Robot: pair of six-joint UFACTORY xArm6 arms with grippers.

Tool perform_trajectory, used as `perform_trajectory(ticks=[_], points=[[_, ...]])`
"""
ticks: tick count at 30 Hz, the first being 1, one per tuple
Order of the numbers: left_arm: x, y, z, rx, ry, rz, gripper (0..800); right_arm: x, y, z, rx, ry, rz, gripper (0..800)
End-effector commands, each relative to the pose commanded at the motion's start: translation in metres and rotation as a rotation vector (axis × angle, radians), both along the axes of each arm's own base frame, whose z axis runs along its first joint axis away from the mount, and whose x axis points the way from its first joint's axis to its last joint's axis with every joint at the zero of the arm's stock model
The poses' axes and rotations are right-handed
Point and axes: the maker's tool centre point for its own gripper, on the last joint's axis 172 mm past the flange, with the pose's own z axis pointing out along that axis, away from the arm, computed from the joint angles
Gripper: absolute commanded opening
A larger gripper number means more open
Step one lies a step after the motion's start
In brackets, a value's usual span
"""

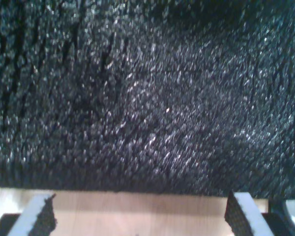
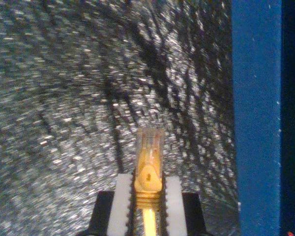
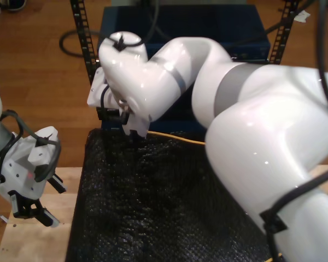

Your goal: Grab the cable and plug it in

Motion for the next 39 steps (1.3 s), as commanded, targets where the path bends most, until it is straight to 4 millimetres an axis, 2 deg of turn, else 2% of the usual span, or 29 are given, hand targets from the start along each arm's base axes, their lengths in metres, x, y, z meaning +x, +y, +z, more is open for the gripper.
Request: perform_trajectory(ticks=[7,14,19,22,26,32,39], points=[[-0.001,-0.023,0.018,-0.099,0.001,-0.009,800,-0.028,-0.015,0.021,0.057,0.121,0.044,3],[-0.005,-0.038,0.030,-0.154,0.005,-0.012,800,-0.053,-0.047,0.039,0.064,0.140,0.072,3],[0.005,-0.057,0.052,-0.239,-0.024,0.007,800,-0.064,-0.061,0.058,0.149,0.157,0.088,3],[0.008,-0.073,0.064,-0.307,-0.029,0.017,800,-0.078,-0.071,0.063,0.183,0.166,0.116,4],[0.016,-0.083,0.078,-0.354,-0.053,0.026,800,-0.092,-0.076,0.069,0.217,0.171,0.131,3],[0.022,-0.093,0.085,-0.401,-0.068,0.035,800,-0.103,-0.084,0.076,0.281,0.182,0.136,3],[0.032,-0.103,0.096,-0.469,-0.124,0.021,800,-0.122,-0.073,0.082,0.352,0.243,0.167,3]])
